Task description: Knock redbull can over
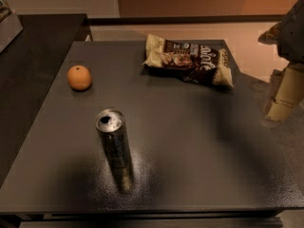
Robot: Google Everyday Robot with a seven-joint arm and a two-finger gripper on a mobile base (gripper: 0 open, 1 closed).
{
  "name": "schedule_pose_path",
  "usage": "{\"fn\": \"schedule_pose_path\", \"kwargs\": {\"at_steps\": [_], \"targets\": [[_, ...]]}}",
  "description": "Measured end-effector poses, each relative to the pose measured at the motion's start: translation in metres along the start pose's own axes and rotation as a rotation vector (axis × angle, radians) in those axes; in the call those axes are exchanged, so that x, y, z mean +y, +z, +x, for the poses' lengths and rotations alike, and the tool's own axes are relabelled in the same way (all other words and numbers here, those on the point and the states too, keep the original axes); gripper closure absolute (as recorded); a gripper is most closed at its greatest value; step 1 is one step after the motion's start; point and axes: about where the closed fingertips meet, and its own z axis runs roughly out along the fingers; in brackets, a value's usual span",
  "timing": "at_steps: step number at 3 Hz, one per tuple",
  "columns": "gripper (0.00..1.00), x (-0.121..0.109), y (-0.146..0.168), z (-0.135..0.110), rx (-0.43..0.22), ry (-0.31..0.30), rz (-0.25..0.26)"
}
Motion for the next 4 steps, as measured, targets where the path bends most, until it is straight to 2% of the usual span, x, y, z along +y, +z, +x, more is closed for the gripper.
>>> {"fn": "schedule_pose_path", "kwargs": {"at_steps": [1,2,3,4], "targets": [[0.00,0.000,0.000,0.000,0.000,0.000,0.000],[0.00,0.004,-0.002,-0.012,-0.053,-0.021,-0.005],[0.00,0.014,0.002,-0.041,-0.142,-0.074,-0.030],[0.00,0.028,0.013,-0.081,-0.229,-0.138,-0.069]]}}
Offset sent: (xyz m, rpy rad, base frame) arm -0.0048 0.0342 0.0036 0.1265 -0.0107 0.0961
